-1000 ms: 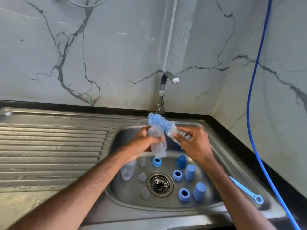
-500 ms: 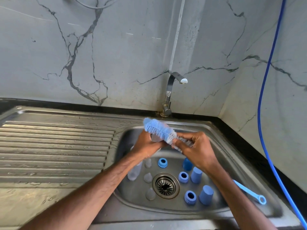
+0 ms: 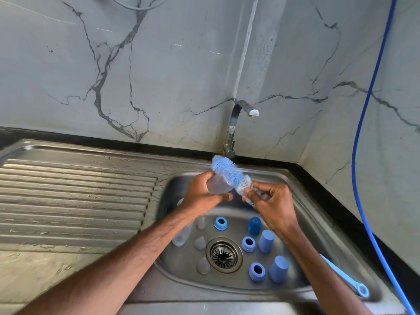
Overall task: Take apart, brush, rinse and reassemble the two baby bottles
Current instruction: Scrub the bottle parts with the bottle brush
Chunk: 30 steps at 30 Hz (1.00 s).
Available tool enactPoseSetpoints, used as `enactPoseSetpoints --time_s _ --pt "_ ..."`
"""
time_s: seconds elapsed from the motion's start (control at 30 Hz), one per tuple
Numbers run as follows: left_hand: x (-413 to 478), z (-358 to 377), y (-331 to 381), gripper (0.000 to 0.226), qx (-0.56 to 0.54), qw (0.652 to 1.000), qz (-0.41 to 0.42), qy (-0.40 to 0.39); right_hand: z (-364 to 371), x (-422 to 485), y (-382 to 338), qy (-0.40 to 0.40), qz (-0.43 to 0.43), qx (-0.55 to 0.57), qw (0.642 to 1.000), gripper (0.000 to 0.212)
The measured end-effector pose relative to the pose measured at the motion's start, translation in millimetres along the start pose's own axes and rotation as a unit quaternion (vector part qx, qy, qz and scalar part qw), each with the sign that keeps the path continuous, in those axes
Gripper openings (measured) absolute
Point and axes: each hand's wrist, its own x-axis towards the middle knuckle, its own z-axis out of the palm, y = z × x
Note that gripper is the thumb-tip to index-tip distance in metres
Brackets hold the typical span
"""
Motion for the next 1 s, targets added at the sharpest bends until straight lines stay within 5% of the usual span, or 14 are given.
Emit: enactPoseSetpoints --time_s 0.2,0.37,0.63,1.0 --pt "-1.4 2.7 1.6 0.070 0.017 1.000 0.015 -0.010 0.0 9.0 2.7 0.036 0.041 -0.011 0.998 0.020" --pt "5.5 -8.5 -0.4 0.043 -0.003 1.000 0.001 0.014 0.6 -0.7 2.0 -0.048 0.009 -0.025 0.999 0.028" --pt "4.2 -8.2 -2.6 0.071 -0.002 1.000 0.020 -0.008 -4.2 6.1 3.8 0.057 0.032 -0.036 0.997 0.030" --pt "11.7 -12.8 -7.7 0.061 -0.015 0.999 0.014 -0.028 -4.8 -0.1 6.8 0.009 0.027 -0.025 0.999 0.019"
